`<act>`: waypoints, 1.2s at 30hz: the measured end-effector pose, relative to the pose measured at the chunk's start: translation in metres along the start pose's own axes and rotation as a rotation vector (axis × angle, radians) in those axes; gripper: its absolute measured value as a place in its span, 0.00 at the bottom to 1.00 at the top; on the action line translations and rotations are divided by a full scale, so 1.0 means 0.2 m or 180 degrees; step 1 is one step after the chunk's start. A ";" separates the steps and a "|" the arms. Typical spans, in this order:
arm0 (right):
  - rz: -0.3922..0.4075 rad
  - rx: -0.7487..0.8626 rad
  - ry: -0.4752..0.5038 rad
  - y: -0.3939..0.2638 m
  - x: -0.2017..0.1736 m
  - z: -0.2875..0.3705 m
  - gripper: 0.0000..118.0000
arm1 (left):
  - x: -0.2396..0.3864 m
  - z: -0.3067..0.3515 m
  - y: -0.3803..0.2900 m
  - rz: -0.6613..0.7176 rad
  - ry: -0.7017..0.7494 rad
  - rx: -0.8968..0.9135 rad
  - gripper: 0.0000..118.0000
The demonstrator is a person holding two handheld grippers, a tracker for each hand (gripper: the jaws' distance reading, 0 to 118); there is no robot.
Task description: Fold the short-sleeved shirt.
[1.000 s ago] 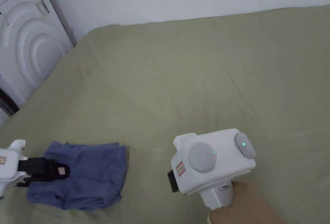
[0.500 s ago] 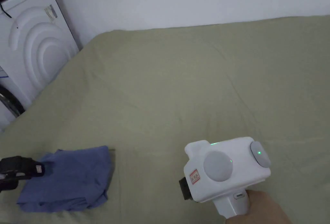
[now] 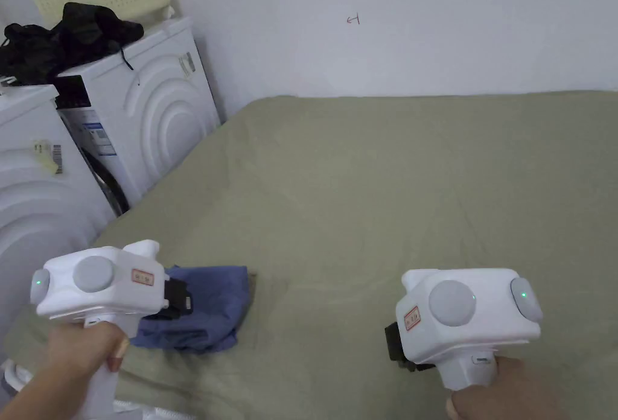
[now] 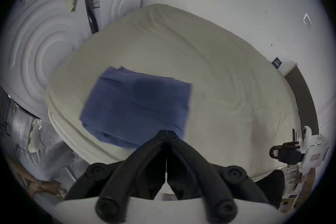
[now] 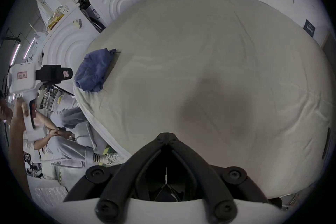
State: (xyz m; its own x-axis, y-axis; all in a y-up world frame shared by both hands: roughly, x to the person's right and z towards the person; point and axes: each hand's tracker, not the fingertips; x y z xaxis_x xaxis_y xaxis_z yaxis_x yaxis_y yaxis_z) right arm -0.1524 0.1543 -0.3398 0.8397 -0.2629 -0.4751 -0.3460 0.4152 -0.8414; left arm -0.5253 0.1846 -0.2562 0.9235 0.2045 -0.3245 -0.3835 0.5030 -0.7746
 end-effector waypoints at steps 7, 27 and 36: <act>-0.0176 0.0140 -0.0320 -0.17 0.33 0.21 0.00 | 0.65 -0.01 -0.19 -0.0175 -0.0179 0.0198 0.01; -0.0512 0.1938 -0.1929 -0.45 0.99 1.16 0.00 | 2.00 0.37 -0.43 -0.1221 -0.0558 0.1794 0.01; -0.0237 0.3001 -0.2363 -0.34 0.91 1.38 0.00 | 1.95 0.60 -0.30 -0.0981 -0.0424 0.2736 0.01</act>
State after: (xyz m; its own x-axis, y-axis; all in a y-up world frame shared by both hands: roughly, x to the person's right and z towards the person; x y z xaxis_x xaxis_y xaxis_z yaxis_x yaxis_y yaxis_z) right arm 0.1398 0.3187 -0.2980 0.9881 0.1239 0.0916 -0.1044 0.9755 -0.1937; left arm -0.1407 0.3349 -0.2711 0.9976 0.0263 -0.0644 -0.0345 0.9910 -0.1296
